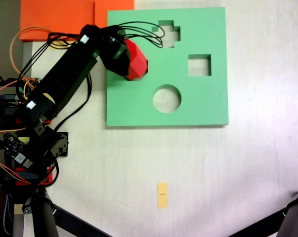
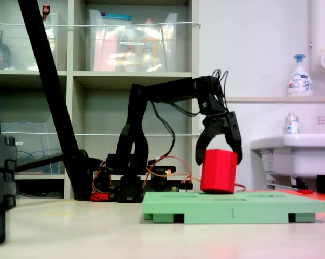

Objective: Put the octagonal pillar block into the corresponding hole

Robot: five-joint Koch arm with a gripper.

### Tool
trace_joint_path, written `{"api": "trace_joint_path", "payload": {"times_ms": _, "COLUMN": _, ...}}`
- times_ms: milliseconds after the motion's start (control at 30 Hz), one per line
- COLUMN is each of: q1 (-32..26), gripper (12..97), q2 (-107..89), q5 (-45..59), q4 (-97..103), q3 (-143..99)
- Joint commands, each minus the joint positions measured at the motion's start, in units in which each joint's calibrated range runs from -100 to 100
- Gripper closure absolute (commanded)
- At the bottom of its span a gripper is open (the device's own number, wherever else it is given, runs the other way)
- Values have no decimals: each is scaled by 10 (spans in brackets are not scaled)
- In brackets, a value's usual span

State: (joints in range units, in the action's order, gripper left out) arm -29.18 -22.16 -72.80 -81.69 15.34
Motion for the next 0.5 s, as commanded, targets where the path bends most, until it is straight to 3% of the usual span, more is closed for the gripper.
{"api": "trace_joint_path", "payload": {"times_ms": 0, "q1": -6, "gripper": 750, "q2": -2, "q5": 0, "q4": 35, "q3": 17}}
{"api": "trace_joint_path", "payload": {"times_ms": 467, "q1": -8, "gripper": 743, "q2": 5, "q5": -50, "q4": 35, "q3": -3}}
